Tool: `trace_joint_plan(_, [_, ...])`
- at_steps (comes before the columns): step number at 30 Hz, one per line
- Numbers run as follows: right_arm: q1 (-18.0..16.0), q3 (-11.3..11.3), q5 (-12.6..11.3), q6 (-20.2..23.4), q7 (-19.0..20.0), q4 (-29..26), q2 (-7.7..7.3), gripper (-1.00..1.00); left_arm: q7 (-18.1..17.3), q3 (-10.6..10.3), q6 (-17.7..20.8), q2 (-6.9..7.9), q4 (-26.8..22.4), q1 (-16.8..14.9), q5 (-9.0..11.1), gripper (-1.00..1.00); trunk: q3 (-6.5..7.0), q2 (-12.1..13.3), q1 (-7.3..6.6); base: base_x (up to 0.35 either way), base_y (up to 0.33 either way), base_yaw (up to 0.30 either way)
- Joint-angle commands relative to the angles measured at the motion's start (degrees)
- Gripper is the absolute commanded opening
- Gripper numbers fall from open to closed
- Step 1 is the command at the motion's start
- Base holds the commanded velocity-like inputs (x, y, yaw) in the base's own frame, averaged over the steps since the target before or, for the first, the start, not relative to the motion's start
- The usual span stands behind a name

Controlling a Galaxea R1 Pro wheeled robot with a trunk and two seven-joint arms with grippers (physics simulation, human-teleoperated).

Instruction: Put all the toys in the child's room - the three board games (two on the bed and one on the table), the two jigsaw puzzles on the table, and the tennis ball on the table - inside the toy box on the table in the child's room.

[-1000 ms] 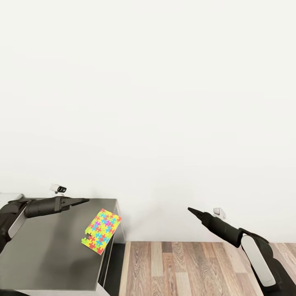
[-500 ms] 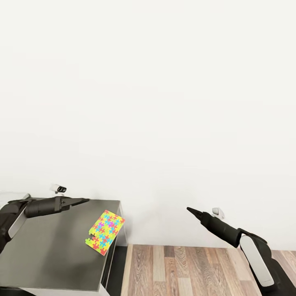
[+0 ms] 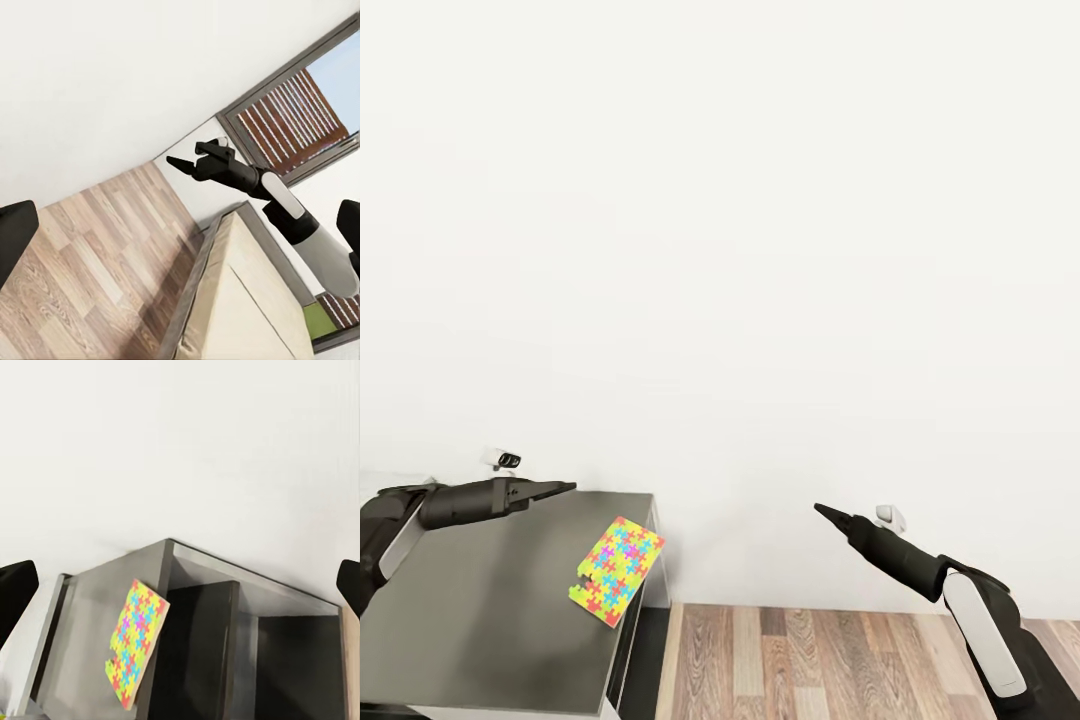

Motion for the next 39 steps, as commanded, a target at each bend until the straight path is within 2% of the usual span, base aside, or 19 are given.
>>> trace_joint_plan(1, [0.0,-0.1,-0.1,0.4,0.1,0.0,0.01,1.00,-0.1,-0.3,0.6,0.08,0.0,-0.1,0.3,1.00,0.01,-0.1,0.02,0.011,0.000,0.001])
trace_joint_plan(11, [0.0,-0.1,-0.1,0.4,0.1,0.1,0.01,1.00,-0.1,-0.2,0.3,0.08,0.0,-0.1,0.3,1.00,0.96,-0.1,0.02,0.003,0.003,0.000])
trace_joint_plan(20, [-0.1,-0.1,-0.1,0.5,0.7,0.1,0.01,1.00,-0.1,-0.2,0.3,0.08,0.0,-0.1,0.3,1.00,1.82,-0.1,0.02,0.000,0.129,0.000])
trace_joint_plan(32, [-0.1,-0.5,-0.1,0.9,5.8,0.2,0.01,1.00,-0.1,-0.3,0.3,0.08,0.0,-0.1,0.2,1.00,2.97,-0.1,0.02,0.000,0.023,0.000])
trace_joint_plan(39, [-0.1,-0.6,-0.1,1.0,7.0,0.2,0.01,1.00,-0.1,-0.3,0.4,0.08,0.0,-0.1,0.2,1.00,3.64,-0.1,0.02,0.000,0.001,0.000])
